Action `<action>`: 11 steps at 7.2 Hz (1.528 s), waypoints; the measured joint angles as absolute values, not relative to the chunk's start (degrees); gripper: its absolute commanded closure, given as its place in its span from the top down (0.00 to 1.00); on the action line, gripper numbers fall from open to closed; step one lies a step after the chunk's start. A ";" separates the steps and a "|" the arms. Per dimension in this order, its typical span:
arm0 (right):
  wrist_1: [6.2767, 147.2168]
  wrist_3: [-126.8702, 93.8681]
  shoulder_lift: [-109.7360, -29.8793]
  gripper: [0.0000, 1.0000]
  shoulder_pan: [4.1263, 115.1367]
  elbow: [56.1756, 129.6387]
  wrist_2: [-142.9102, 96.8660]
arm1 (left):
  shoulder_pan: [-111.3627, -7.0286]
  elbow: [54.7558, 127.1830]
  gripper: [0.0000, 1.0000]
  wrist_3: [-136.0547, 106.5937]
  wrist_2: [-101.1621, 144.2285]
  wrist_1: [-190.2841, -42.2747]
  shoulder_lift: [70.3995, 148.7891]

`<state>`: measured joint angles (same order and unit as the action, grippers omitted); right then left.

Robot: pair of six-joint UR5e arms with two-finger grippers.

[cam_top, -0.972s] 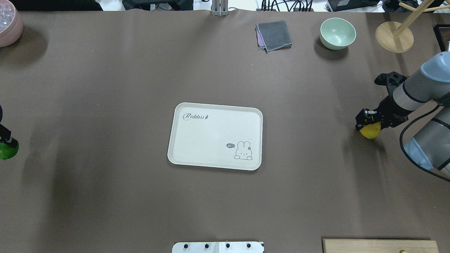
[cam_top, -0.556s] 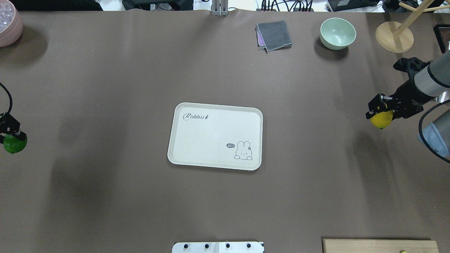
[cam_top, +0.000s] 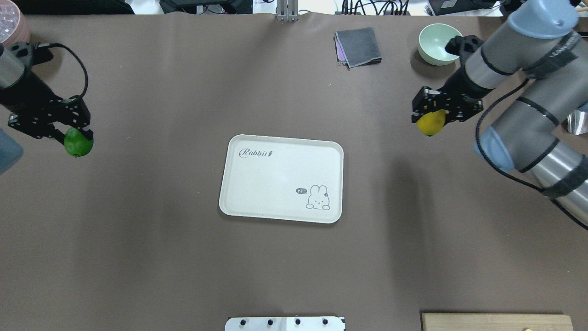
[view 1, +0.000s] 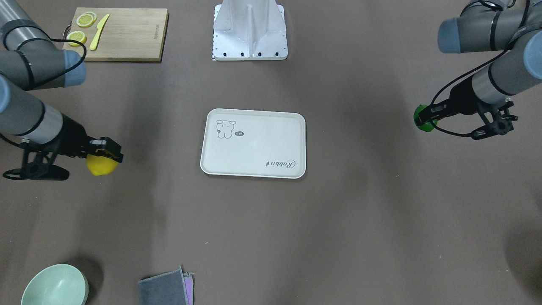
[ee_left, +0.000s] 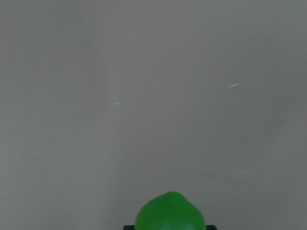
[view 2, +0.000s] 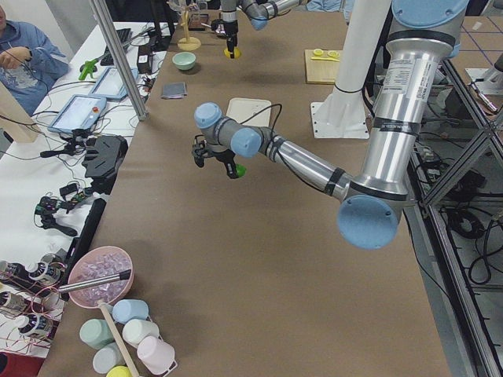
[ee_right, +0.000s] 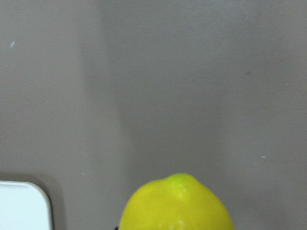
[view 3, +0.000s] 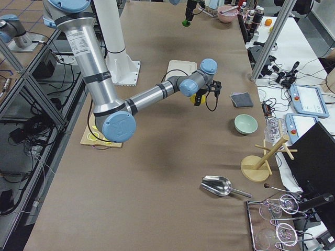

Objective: Place all lemons on tray

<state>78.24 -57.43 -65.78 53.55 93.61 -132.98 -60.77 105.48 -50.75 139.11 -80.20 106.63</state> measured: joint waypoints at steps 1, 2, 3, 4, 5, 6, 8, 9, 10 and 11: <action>78.52 -59.82 -60.85 0.00 49.58 92.06 -129.67 | -59.94 105.59 0.00 -50.80 137.12 -74.34 111.67; 78.69 -61.68 -55.86 0.00 45.88 89.47 -126.69 | -59.24 105.62 0.00 -51.04 135.61 -70.48 115.50; 78.75 -63.47 -51.08 0.00 42.45 85.93 -123.30 | -58.36 105.58 0.00 -51.93 134.48 -68.40 118.18; 78.45 -64.58 -48.05 0.00 39.93 82.98 -120.76 | -57.30 105.56 0.00 -53.67 133.35 -67.60 120.01; 77.96 -65.39 -46.66 0.00 38.28 81.25 -119.60 | -56.78 106.13 0.00 -55.54 132.63 -67.31 121.13; 77.61 -66.05 -46.32 0.00 37.41 80.53 -119.37 | -56.44 107.53 0.00 -56.78 132.31 -67.16 120.99; 77.41 -67.35 -47.12 0.00 35.44 80.24 -119.88 | -54.77 109.47 0.00 -59.23 131.49 -67.11 119.69; 77.34 -67.70 -48.02 0.00 34.41 80.21 -120.08 | -53.24 109.72 0.00 -60.99 130.42 -67.55 119.38; 77.31 -67.85 -48.79 0.99 33.91 80.26 -120.61 | -50.79 108.86 0.00 -63.69 129.06 -69.38 119.40; 77.31 -68.05 -49.07 1.00 33.72 80.37 -121.45 | -47.92 107.30 0.00 -67.49 127.14 -72.53 119.85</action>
<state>77.31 -68.05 -49.07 33.72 80.37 -121.45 -47.92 107.30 -67.49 127.14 -72.53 119.85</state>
